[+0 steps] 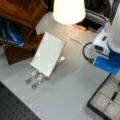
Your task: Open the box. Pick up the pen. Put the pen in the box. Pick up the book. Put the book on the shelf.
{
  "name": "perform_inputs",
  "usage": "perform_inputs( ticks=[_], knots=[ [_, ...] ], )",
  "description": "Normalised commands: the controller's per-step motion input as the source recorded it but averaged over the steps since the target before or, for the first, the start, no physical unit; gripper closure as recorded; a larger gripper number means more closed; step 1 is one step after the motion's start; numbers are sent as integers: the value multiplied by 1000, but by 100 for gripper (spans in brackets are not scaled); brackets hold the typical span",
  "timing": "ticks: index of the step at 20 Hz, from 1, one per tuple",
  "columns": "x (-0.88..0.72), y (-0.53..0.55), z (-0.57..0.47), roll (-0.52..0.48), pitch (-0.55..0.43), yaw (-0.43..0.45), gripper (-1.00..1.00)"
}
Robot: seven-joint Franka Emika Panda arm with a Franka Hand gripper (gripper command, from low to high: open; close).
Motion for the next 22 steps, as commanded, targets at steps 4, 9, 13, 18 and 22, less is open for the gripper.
perform_inputs(
  ticks=[4,9,13,18,22],
  knots=[
    [-40,-227,55,25,125,92,-100],
    [-51,-289,102,71,106,115,-100],
    [-24,-399,132,4,-71,4,-100],
    [-25,-384,14,-216,-135,-77,-100],
    [-47,-270,35,-122,20,-84,-100]
  ],
)
